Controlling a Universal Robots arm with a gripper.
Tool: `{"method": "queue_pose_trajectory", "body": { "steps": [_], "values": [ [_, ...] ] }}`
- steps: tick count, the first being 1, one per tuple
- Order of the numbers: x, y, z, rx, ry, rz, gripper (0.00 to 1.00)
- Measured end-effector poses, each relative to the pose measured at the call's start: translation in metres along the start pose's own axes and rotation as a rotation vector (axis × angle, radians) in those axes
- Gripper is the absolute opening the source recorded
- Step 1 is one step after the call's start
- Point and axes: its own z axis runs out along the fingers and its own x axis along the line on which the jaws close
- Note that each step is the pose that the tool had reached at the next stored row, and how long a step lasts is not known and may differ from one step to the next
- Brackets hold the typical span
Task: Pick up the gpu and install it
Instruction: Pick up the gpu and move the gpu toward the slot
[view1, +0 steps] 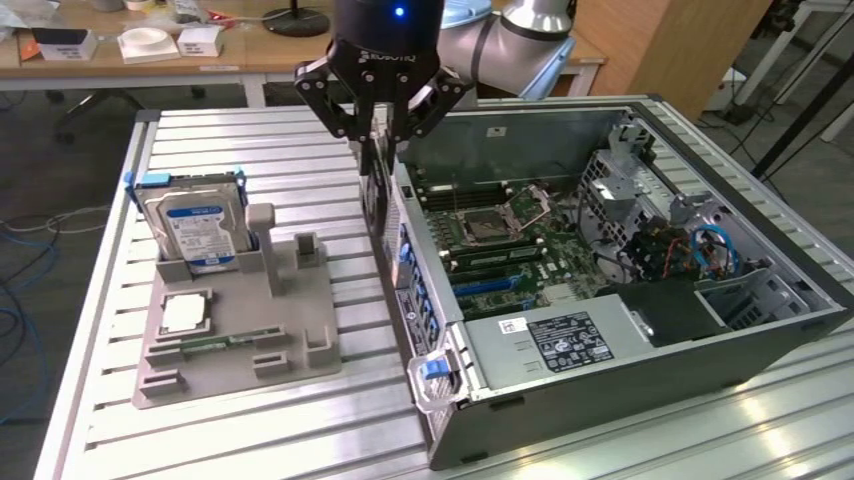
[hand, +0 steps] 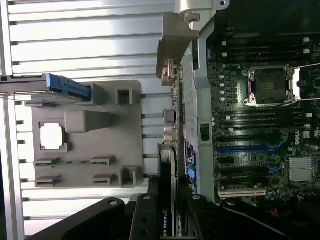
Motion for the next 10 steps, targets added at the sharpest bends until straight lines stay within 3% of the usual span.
{"method": "queue_pose_trajectory", "body": {
  "steps": [10],
  "values": [
    [-0.0051,0.0005,0.0001,0.0003,0.0004,-0.009,0.26]
  ]
}}
